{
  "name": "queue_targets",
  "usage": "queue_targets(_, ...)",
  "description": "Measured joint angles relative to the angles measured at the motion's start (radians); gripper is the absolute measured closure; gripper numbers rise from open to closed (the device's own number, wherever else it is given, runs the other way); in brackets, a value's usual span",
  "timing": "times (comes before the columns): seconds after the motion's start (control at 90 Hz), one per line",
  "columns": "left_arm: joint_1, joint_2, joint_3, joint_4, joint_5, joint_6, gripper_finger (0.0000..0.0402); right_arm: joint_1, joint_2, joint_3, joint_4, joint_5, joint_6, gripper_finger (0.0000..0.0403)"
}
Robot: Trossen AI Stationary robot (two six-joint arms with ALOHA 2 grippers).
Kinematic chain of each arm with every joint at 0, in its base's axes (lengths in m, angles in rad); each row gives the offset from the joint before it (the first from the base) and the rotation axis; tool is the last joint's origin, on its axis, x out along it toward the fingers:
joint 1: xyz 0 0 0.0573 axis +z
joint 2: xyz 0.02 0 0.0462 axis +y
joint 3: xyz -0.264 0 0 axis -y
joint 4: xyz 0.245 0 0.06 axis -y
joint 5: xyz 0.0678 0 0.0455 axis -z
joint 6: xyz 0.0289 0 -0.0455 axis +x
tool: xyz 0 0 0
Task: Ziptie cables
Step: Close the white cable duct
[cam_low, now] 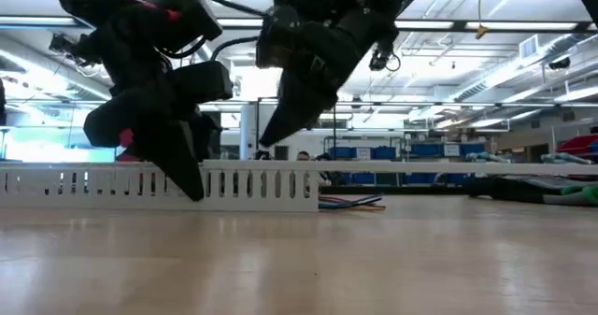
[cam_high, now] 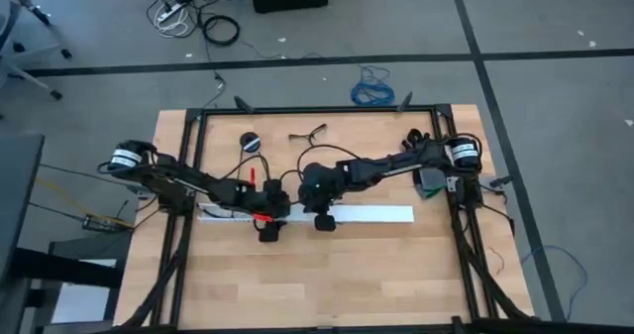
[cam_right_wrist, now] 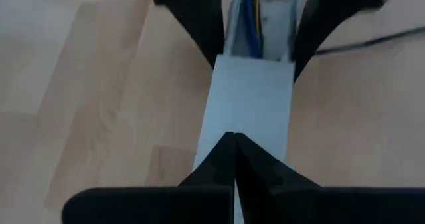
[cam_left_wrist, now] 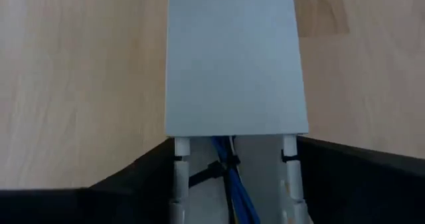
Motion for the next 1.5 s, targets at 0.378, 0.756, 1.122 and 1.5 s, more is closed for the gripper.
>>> queue_targets(0.378, 0.0, 0.0, 0.0, -0.002, 0.0, 0.001, 0.0162, 0.005, -0.019, 0.003, -0.172, 0.042, 0.039, 0.0402)
queue_targets(0.756, 0.0, 0.0, 0.0, 0.002, 0.0, -0.004, 0.0162, -0.015, -0.019, -0.052, -0.025, 0.025, 0.04, 0.0402)
queue_targets(1.122, 0.0, 0.0, 0.0, 0.005, 0.0, -0.012, 0.0162, -0.027, 0.047, -0.029, 0.046, -0.031, 0.019, 0.0403)
queue_targets(1.5, 0.0, 0.002, 0.0, 0.021, 0.001, -0.025, 0.0162, -0.027, 0.048, -0.031, 0.079, -0.022, 0.02, 0.0403)
